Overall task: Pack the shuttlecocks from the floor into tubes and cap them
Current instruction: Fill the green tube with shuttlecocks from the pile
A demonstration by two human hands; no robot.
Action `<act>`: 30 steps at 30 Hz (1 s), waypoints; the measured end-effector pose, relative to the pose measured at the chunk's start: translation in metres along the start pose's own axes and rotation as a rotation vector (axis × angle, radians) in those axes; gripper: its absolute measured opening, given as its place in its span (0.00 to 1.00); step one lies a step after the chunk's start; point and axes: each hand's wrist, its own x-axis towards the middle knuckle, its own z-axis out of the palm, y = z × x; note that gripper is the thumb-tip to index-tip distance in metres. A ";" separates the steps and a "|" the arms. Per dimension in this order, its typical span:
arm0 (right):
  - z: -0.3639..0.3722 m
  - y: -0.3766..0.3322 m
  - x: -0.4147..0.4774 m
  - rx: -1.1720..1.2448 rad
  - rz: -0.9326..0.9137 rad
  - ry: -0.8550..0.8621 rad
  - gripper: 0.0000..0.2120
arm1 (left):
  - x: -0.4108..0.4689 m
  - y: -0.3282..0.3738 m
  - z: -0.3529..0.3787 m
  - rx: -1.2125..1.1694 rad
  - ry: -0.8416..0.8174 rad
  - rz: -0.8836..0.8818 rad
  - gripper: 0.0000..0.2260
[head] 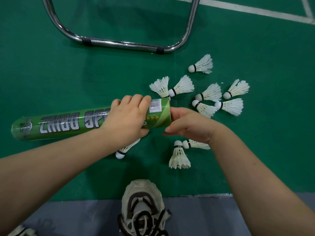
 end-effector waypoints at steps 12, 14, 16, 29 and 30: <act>-0.010 0.072 -0.041 -0.739 0.366 0.567 0.16 | 0.019 -0.003 -0.006 -0.056 0.008 -0.022 0.36; 0.003 0.088 -0.039 -0.963 0.486 0.343 0.30 | 0.018 -0.002 -0.003 -0.052 -0.006 -0.021 0.36; 0.011 0.099 -0.031 -1.128 0.391 0.371 0.32 | 0.016 0.001 0.000 -0.051 -0.017 -0.014 0.36; -0.005 0.063 -0.015 0.527 -0.137 0.967 0.13 | 0.011 0.003 0.002 -0.044 -0.038 0.014 0.35; -0.005 0.059 -0.015 0.614 -0.128 0.910 0.12 | 0.010 0.005 0.003 -0.043 -0.043 0.023 0.35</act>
